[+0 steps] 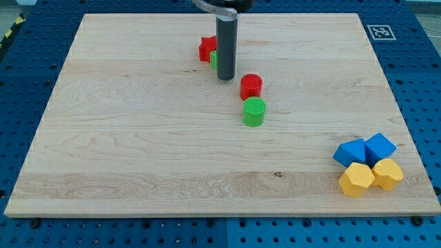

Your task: Separate green star and the red star from the green circle and the red circle

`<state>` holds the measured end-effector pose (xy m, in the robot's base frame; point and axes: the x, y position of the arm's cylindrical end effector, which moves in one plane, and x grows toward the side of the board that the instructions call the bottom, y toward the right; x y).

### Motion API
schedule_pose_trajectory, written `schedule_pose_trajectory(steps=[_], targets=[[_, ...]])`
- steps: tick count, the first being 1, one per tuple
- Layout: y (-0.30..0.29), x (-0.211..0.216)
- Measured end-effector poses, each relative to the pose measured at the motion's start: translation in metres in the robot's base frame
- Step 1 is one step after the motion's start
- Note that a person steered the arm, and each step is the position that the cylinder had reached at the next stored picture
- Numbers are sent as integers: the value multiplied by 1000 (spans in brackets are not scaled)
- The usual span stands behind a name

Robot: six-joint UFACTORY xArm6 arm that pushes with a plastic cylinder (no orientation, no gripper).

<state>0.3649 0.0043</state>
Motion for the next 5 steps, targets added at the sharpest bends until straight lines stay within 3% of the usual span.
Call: schedule_pose_trajectory(steps=[1,2,5], targets=[[0,-27],[0,-11],[0,102]])
